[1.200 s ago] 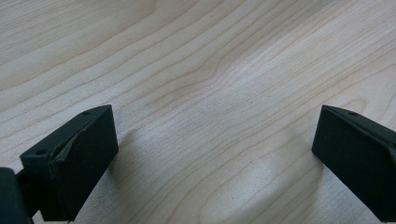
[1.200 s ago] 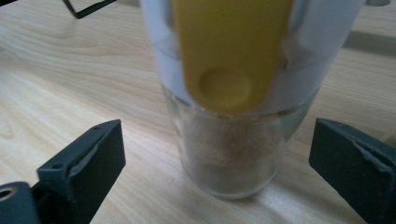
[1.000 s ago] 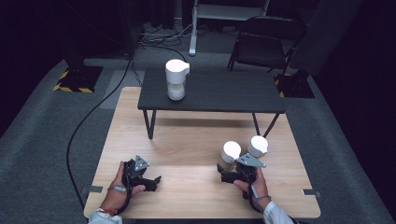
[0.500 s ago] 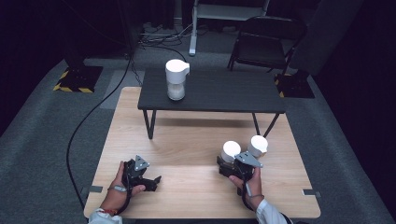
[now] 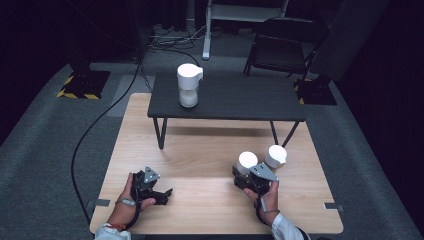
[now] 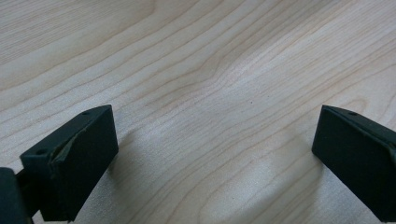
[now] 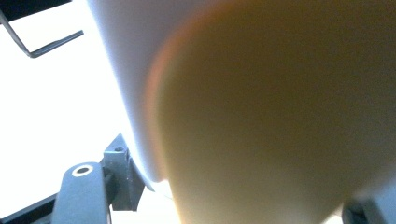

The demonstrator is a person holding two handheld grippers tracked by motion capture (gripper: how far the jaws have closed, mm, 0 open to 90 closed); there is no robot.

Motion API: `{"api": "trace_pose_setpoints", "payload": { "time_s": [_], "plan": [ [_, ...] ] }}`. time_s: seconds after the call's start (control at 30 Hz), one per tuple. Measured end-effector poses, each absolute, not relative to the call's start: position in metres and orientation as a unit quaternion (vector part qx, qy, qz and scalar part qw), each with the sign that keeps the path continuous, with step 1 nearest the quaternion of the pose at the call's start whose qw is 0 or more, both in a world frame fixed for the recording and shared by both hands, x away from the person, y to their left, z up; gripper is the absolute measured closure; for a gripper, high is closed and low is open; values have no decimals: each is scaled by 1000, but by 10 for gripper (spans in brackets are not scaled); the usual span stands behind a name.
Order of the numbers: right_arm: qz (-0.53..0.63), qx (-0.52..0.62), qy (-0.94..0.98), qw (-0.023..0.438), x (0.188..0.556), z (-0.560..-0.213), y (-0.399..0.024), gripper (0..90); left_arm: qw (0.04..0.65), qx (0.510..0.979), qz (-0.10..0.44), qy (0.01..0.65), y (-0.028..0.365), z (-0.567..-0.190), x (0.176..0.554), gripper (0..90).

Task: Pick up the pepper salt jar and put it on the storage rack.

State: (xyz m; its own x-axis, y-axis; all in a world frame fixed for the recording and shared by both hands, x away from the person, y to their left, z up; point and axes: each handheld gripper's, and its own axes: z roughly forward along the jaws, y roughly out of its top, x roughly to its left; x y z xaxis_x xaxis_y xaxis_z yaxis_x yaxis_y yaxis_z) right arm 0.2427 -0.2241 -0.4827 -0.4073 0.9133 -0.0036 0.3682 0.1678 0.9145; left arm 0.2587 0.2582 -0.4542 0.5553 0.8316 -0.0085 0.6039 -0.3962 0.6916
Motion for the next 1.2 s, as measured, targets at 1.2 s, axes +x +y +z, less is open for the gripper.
{"api": "trace_pose_setpoints", "payload": {
  "time_s": [1.2],
  "plan": [
    [494, 402, 718, 280, 223, -412, -255, 299, 331, 817, 172, 439, 258, -454, 259, 0]
  ]
}}
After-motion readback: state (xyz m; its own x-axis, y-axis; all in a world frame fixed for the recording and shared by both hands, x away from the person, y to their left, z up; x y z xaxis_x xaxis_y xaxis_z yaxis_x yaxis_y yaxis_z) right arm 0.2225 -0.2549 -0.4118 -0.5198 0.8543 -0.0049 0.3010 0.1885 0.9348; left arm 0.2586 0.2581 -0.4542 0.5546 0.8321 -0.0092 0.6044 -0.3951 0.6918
